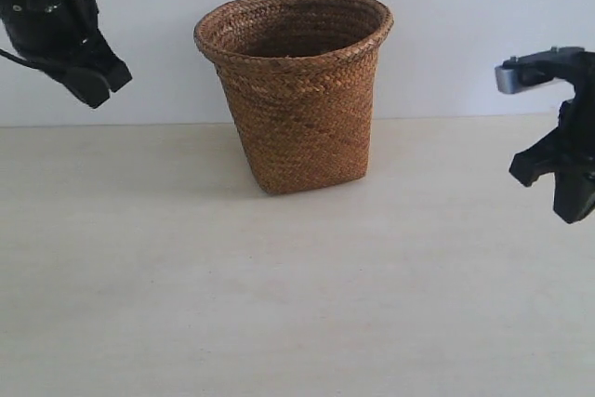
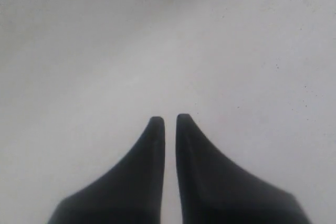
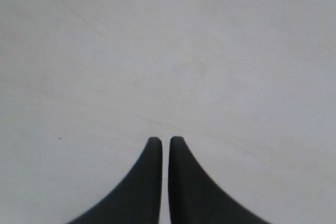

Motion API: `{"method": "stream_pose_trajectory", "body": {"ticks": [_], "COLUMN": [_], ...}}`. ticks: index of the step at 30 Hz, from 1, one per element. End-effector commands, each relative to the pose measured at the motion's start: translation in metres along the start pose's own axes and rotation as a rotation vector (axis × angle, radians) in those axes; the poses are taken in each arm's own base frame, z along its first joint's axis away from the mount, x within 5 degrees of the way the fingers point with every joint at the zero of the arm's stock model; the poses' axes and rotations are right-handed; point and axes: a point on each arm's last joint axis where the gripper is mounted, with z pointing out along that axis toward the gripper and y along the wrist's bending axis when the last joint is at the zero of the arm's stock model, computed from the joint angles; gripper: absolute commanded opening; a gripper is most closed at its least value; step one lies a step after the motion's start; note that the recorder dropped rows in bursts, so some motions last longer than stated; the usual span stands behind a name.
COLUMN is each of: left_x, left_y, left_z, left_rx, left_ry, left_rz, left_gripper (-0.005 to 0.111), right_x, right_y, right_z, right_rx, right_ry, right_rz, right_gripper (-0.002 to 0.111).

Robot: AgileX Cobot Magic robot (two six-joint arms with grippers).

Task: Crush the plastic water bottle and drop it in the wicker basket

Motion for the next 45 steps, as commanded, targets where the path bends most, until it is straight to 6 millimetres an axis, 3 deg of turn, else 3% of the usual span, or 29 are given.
{"method": "stream_pose_trajectory", "body": {"ticks": [1,7,11,17,19,24,32,40,45], "left_x": [0.025,0.067,0.089,0.13,0.143,0.184,0.239,0.27,0.282], "left_y": [0.0,-0.011,-0.021,-0.045,-0.051,-0.069,-0.097,-0.109,-0.113], "left_z": [-0.01,-0.022,-0.035,-0.052,-0.054,-0.066,-0.069,-0.055,-0.035], "left_rx": [0.01,0.018,-0.001,0.035,0.032,-0.033,-0.071,-0.13,-0.163], "left_ry": [0.027,0.058,-0.011,-0.098,-0.127,-0.347,-0.806,-1.119,-1.166], "left_rz": [-0.119,-0.144,-0.155,-0.199,-0.215,-0.278,-0.405,-0.478,-0.487], "left_gripper": [0.004,0.004,0.004,0.004,0.004,0.004,0.004,0.004,0.004], "right_x": [0.01,0.028,0.045,0.092,0.103,0.145,0.204,0.231,0.244], "right_y": [0.001,0.006,0.008,-0.013,-0.011,0.01,0.036,0.046,0.052], "right_z": [-0.034,-0.063,-0.063,-0.046,-0.053,-0.077,-0.073,-0.06,-0.06], "right_rx": [0.042,0.067,0.092,0.094,0.117,0.208,0.325,0.303,0.293], "right_ry": [-0.124,-0.252,-0.262,-0.243,-0.312,-0.687,-1.206,-1.504,-1.577], "right_rz": [0.043,0.074,0.073,0.217,0.219,0.213,0.221,0.304,0.314], "right_gripper": [0.0,0.0,0.0,0.0,0.0,0.0,0.0,0.0,0.0]}}
